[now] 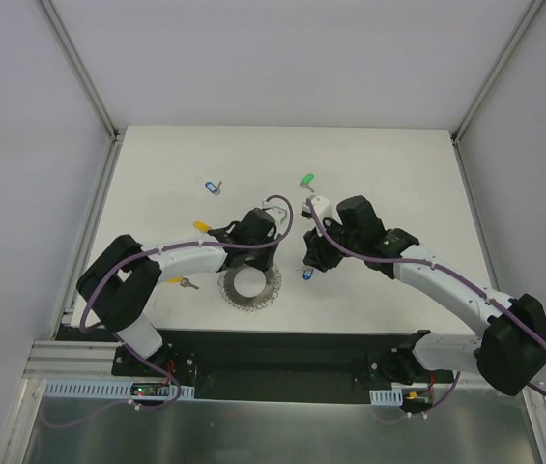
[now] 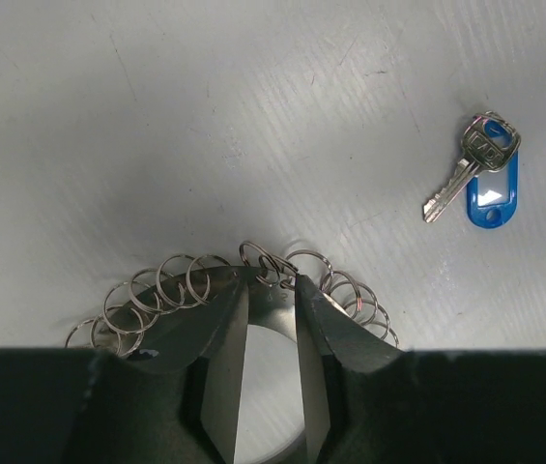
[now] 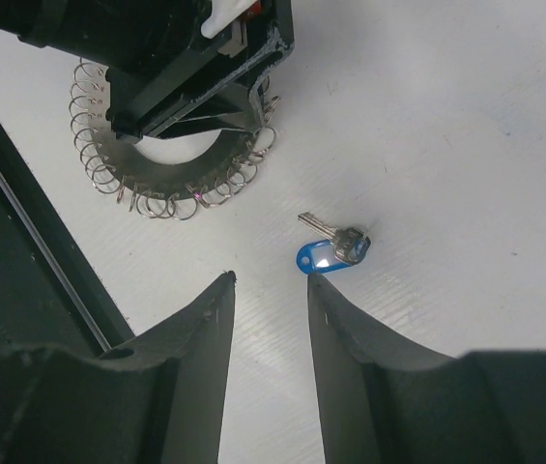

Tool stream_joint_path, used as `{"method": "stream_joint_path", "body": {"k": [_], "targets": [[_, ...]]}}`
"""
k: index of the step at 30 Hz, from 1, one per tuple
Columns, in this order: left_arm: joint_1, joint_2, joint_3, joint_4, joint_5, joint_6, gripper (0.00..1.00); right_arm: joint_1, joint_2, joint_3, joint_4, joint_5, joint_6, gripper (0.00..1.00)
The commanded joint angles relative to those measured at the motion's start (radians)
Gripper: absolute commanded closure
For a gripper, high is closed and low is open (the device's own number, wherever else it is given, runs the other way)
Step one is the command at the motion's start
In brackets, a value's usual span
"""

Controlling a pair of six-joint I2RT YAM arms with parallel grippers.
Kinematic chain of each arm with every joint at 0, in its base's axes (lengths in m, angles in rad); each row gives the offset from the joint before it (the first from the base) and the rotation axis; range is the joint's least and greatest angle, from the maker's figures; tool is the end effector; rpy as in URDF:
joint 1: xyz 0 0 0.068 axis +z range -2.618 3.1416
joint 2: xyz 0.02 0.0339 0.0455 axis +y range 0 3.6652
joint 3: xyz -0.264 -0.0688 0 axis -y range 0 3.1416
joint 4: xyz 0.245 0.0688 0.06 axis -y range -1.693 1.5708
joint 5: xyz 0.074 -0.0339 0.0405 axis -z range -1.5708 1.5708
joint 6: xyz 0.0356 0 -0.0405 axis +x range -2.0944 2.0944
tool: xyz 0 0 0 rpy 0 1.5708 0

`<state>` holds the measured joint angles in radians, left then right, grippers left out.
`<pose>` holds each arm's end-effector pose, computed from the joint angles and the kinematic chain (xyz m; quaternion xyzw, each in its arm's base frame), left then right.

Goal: Put the keys on the keyring

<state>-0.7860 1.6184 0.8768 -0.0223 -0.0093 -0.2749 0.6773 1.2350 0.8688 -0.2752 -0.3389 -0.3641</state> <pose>0.2355 -0.2353 0.1801 0.2307 0.8903 -0.1949 0.3408 0.2025 0.1781 0.2667 -0.5039 0.7268 0.2178 0.4128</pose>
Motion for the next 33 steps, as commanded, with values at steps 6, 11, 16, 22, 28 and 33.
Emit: {"method": "stream_joint_path", "body": {"k": [6, 11, 16, 22, 28, 33], "targets": [[-0.009, 0.035, 0.059, -0.024, -0.02, -0.018, 0.73, -0.031, -0.002, -0.002, -0.004, -0.045, -0.039, 0.61], [-0.009, 0.069, 0.093, -0.054, -0.04, -0.029, 0.73, -0.045, 0.007, -0.002, -0.002, -0.066, -0.044, 0.61], [-0.007, 0.092, 0.119, -0.093, -0.057, -0.03, 0.79, -0.051, 0.014, -0.004, 0.01, -0.084, -0.041, 0.61], [-0.009, 0.095, 0.123, -0.1, -0.077, -0.026, 0.85, -0.056, 0.018, -0.01, 0.016, -0.095, -0.038, 0.61], [-0.007, 0.078, 0.117, -0.102, -0.129, -0.035, 0.91, -0.058, 0.014, -0.011, 0.018, -0.092, -0.036, 0.61], [-0.007, 0.057, 0.126, -0.099, -0.104, -0.04, 0.82, -0.059, 0.012, -0.011, 0.018, -0.092, -0.036, 0.61]]}}
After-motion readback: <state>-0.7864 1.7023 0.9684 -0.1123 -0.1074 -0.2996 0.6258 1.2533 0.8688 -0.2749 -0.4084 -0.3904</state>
